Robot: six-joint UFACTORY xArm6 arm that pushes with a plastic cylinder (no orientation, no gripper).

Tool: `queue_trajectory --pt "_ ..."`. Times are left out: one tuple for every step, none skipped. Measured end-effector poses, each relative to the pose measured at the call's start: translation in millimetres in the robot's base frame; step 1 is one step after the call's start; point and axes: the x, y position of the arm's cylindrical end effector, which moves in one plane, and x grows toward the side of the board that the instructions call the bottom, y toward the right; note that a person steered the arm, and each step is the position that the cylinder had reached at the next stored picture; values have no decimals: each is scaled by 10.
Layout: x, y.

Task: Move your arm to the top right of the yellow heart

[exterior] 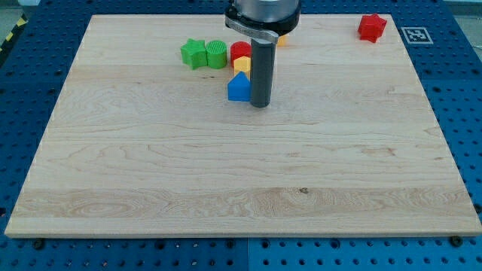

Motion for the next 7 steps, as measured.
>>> queue_trajectory --pt "182 21" --pt "607 325" --pt "641 891" --pt "641 981" --pt "641 981" --pt "656 1159" --pt "670 1435"
